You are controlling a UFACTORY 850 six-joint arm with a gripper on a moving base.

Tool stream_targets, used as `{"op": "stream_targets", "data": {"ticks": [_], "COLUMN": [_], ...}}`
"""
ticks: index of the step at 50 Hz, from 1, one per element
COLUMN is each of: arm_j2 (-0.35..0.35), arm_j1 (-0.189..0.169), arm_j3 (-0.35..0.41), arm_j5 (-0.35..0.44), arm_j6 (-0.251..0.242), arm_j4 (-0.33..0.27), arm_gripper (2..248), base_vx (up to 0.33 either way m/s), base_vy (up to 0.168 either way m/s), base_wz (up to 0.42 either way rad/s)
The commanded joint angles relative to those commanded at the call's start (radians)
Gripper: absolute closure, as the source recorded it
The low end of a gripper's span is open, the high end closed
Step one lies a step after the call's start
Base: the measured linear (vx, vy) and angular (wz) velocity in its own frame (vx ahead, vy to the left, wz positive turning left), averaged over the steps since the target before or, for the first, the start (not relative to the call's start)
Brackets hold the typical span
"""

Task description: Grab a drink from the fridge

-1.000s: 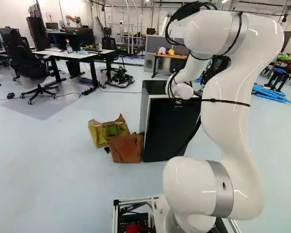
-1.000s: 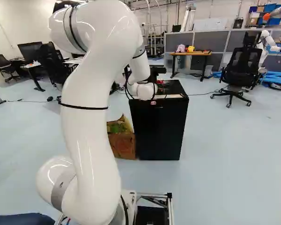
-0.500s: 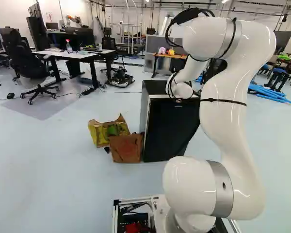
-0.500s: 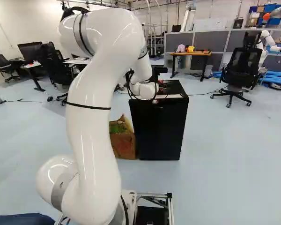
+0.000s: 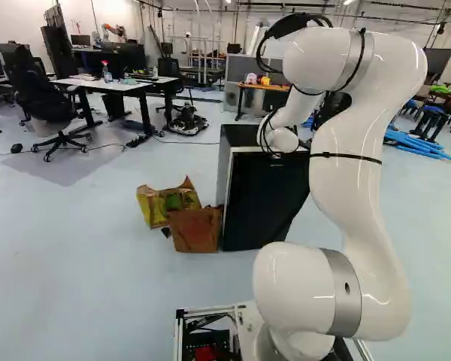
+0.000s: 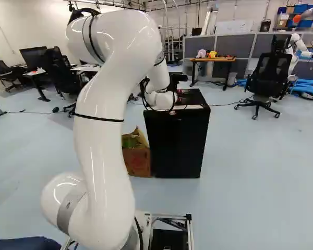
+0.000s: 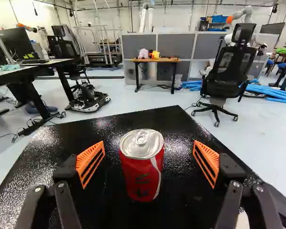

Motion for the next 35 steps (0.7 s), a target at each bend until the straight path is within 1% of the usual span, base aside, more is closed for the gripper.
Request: {"op": "stream_targets", "data": {"ticks": [31,32,35], "arm_j2": [0.000,0.000,0.000], "arm_j1": [0.000,0.000,0.000], "arm_j3": [0.000,0.000,0.000], "arm_j5": [0.000,0.000,0.000], "arm_j6": [0.000,0.000,0.000], "arm_j4": [0.000,0.000,0.000], "arm_gripper": [3,21,21], "base_vx": [0.000,0.000,0.000], "base_vy": [0.000,0.000,0.000], "base_wz": [0.000,0.000,0.000]}}
